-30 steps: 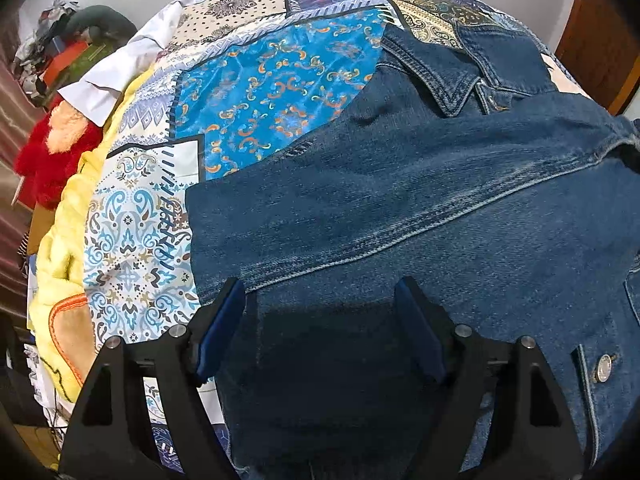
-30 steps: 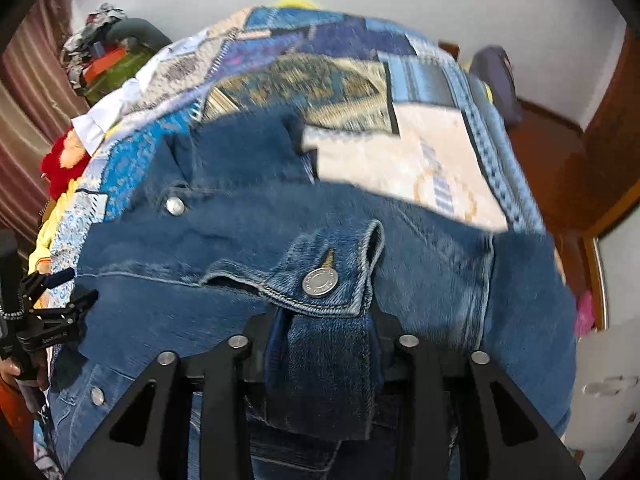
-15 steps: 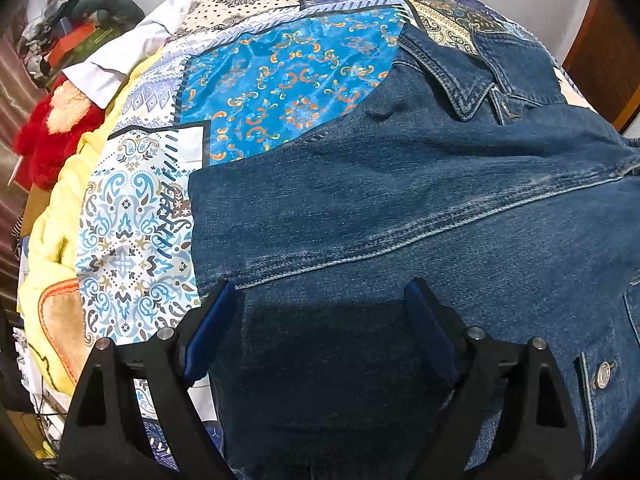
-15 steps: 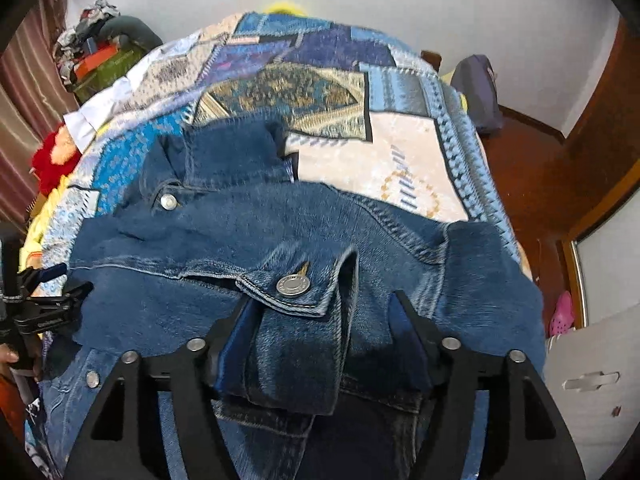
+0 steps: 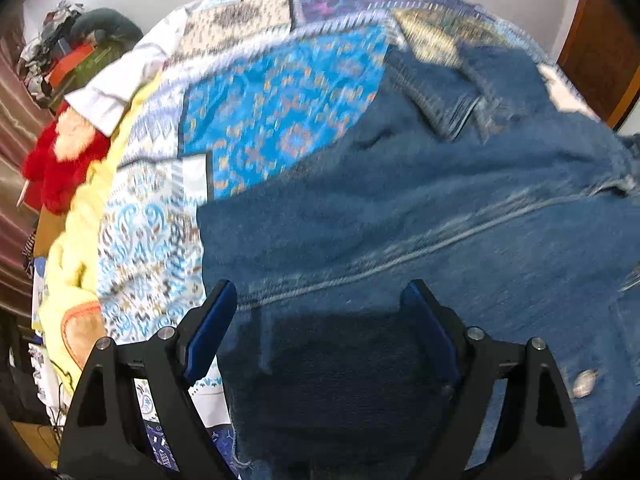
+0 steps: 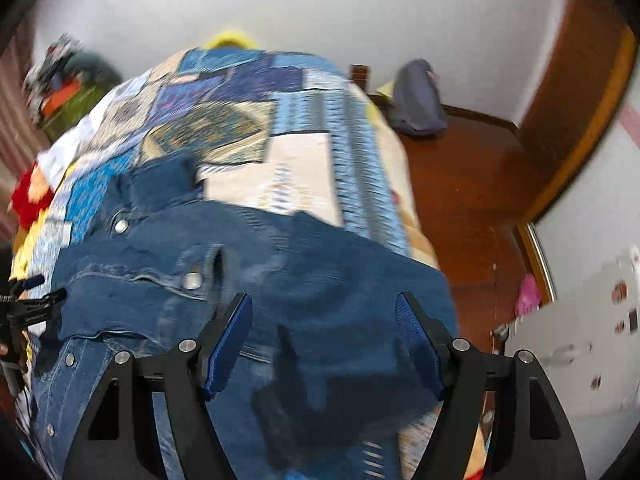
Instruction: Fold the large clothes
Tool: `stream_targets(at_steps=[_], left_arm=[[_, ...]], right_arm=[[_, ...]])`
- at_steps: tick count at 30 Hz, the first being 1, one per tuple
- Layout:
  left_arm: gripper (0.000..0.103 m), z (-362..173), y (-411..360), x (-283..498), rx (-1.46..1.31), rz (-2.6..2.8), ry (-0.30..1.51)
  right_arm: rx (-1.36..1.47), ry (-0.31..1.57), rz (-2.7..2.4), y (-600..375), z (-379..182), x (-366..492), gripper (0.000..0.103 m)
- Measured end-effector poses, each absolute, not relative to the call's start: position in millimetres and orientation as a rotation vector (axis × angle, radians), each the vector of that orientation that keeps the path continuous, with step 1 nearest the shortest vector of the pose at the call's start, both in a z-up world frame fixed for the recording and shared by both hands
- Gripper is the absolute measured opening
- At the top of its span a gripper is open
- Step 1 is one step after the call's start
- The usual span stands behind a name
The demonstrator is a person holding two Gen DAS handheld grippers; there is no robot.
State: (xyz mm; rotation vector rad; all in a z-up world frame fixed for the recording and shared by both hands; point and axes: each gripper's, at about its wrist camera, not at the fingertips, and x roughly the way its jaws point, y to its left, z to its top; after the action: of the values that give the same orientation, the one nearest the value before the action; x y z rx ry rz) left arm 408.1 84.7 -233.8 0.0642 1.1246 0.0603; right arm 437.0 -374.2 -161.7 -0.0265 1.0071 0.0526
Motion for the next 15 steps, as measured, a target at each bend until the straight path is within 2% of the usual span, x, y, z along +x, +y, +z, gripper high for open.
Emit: stream_targets(at_steps=[7, 15], left_arm=[[0.086, -177, 43, 418, 0.113, -0.021, 0.995], [0.086, -150, -26, 431, 0.102, -0.177, 0.939]], right_arm=[[0.247, 1.048, -0.045, -464, -173, 418, 0.072], [0.509, 1.164, -0.129, -528, -241, 396, 0.072]])
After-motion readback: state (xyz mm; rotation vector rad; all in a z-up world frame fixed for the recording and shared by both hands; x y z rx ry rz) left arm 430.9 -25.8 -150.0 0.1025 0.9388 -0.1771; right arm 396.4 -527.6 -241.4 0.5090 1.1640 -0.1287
